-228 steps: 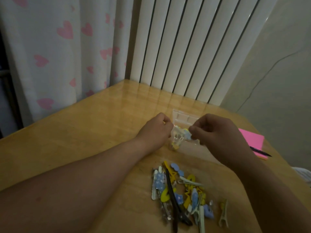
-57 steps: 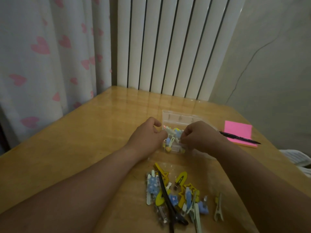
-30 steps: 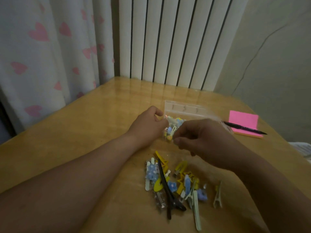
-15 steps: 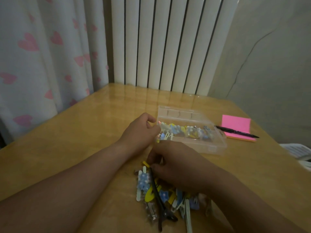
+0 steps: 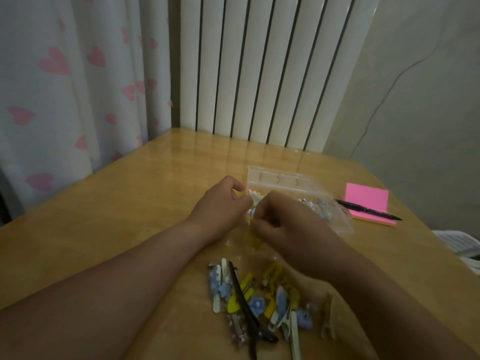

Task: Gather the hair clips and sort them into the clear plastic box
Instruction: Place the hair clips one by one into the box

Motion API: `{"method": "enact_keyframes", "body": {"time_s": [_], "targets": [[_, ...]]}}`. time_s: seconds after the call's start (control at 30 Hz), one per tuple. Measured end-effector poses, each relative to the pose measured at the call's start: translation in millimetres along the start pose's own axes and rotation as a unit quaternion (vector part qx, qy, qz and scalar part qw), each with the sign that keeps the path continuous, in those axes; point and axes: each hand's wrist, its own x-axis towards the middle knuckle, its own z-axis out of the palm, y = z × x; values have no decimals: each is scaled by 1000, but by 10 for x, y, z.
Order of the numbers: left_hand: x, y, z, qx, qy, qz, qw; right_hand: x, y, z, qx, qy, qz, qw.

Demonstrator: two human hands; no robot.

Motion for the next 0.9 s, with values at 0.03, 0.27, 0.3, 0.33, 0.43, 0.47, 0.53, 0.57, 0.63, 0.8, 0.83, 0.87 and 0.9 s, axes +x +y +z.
{"method": "enact_keyframes", "body": {"time_s": [0.03, 0.27, 0.3, 0.33, 0.43, 0.47, 0.53, 0.57, 0.63, 0.8, 0.83, 0.87, 0.9], "targets": [[-2, 2, -2, 4, 0, 3, 1000, 31, 34, -92, 31, 32, 17, 999], [-22, 10, -12, 13, -6, 8, 1000, 403, 375, -373, 20, 71, 142, 987], [-26, 13, -14, 11, -6, 7, 1000, 439, 407, -341, 13, 62, 150, 987], [-31, 17, -18, 10, -7, 6, 1000, 466, 431, -308, 5, 52, 155, 987], [-45, 21, -25, 9, -10, 4, 1000, 506, 475, -222, -38, 22, 151, 988], [-46, 23, -24, 10, -10, 5, 1000, 505, 485, -197, -46, 18, 151, 987], [-46, 29, -17, 15, -8, 5, 1000, 507, 505, -154, -57, 26, 152, 986], [-44, 31, -15, 18, -6, 5, 1000, 505, 514, -135, -64, 30, 153, 986], [-41, 32, -11, 20, -6, 3, 1000, 488, 535, -101, -76, 41, 155, 984], [-47, 36, -11, 18, -6, 7, 1000, 403, 522, -184, -73, 105, 127, 984], [-49, 40, -11, 19, -5, 8, 1000, 381, 479, -237, -64, 112, 111, 985], [-50, 44, -14, 20, -4, 9, 1000, 348, 423, -291, -51, 113, 93, 988], [-52, 46, -16, 20, -4, 9, 1000, 310, 364, -337, -38, 104, 70, 991]]}}
